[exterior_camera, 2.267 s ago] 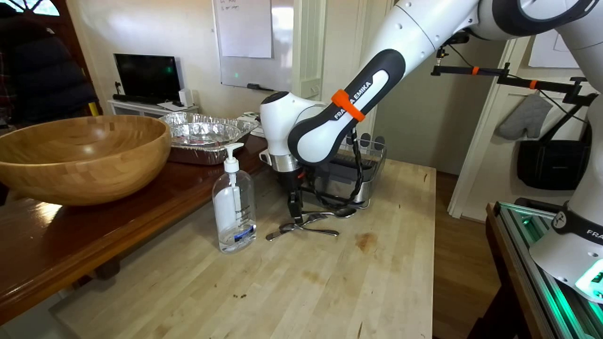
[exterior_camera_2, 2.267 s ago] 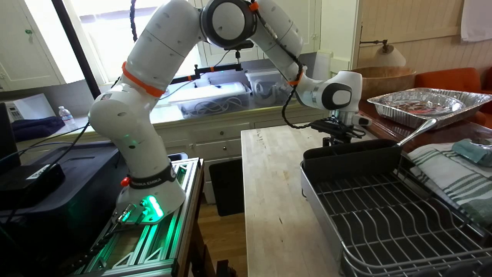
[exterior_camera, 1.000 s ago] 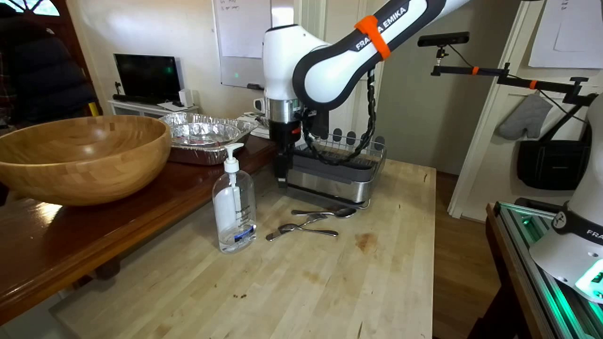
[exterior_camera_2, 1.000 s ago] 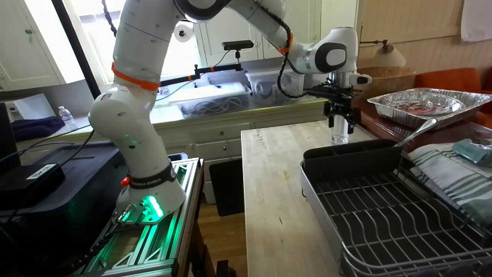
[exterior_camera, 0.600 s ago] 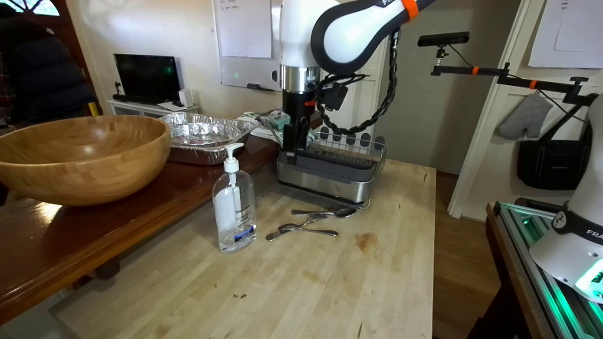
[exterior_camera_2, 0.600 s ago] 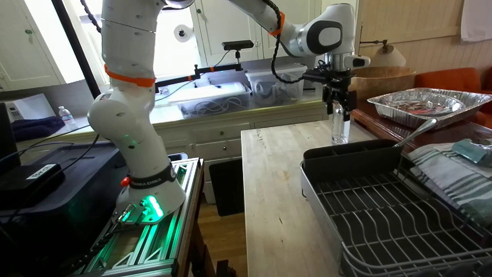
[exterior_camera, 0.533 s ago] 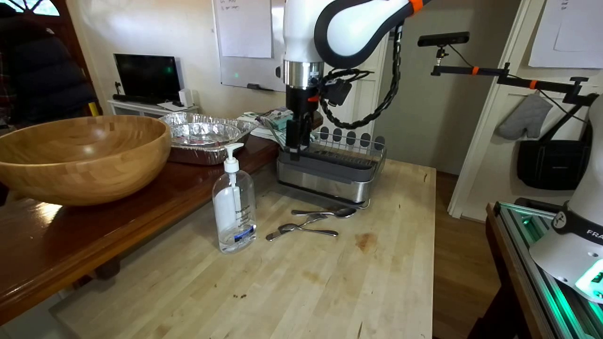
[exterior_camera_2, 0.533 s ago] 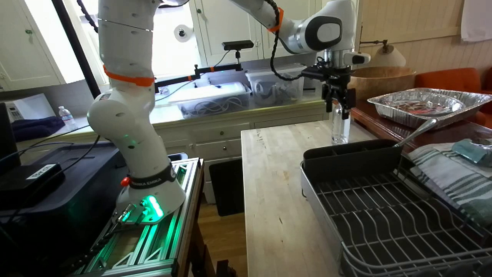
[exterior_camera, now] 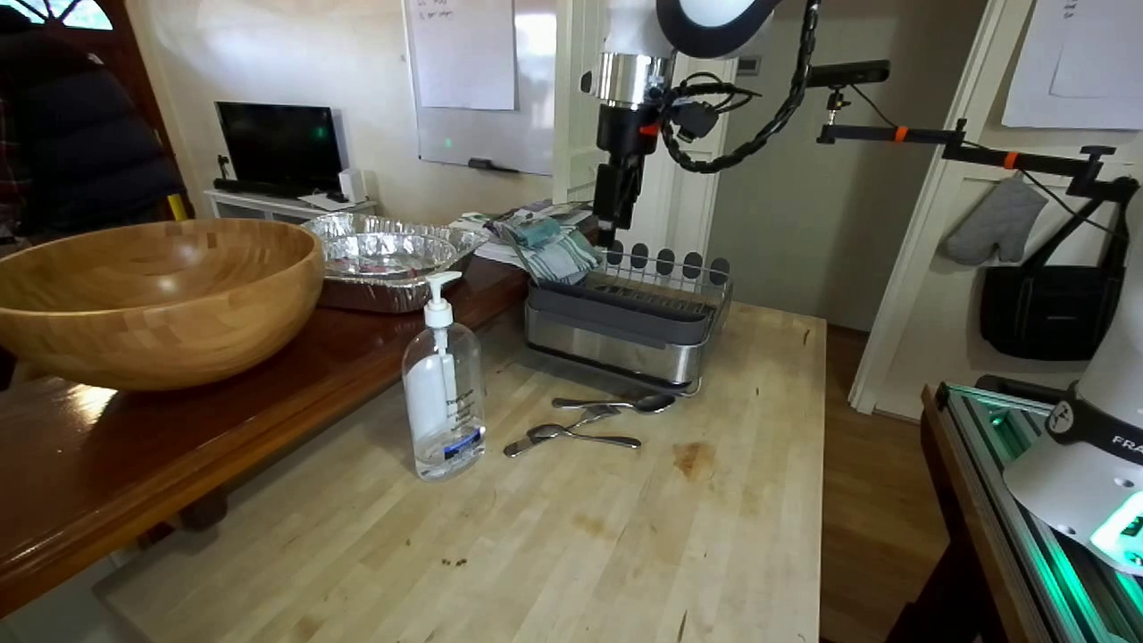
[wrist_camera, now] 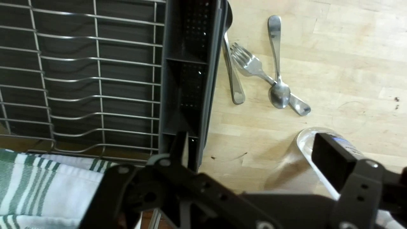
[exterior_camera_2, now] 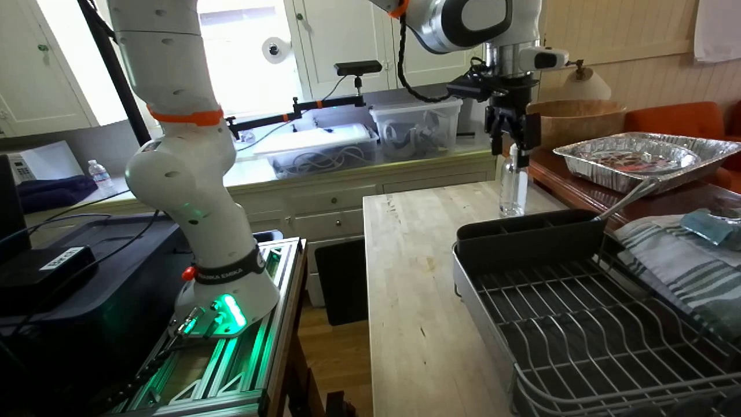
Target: Remove one silver spoon from the dishrack.
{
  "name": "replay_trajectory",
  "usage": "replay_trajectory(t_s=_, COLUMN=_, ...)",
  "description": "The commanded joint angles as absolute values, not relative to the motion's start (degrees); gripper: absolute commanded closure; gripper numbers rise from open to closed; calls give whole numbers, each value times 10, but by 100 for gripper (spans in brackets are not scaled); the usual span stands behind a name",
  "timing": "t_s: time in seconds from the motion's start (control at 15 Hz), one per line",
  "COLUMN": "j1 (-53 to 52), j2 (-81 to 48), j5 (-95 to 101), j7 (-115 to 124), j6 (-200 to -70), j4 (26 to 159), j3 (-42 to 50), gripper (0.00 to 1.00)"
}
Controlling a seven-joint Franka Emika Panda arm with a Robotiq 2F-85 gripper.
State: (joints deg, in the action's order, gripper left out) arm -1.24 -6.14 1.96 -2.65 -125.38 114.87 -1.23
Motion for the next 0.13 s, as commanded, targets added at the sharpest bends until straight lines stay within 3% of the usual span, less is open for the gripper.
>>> replay_trajectory(t_s=0.0, j1=-9, j2=-55, j5=17, j7=-31, j6=-1252, j4=1153, j3=-11, gripper=0)
replay_trajectory(t_s=0.07, j1=-8, j2=-51, j5=16, j7=-34, j6=-1252, j4=1156, j3=-11, gripper=0)
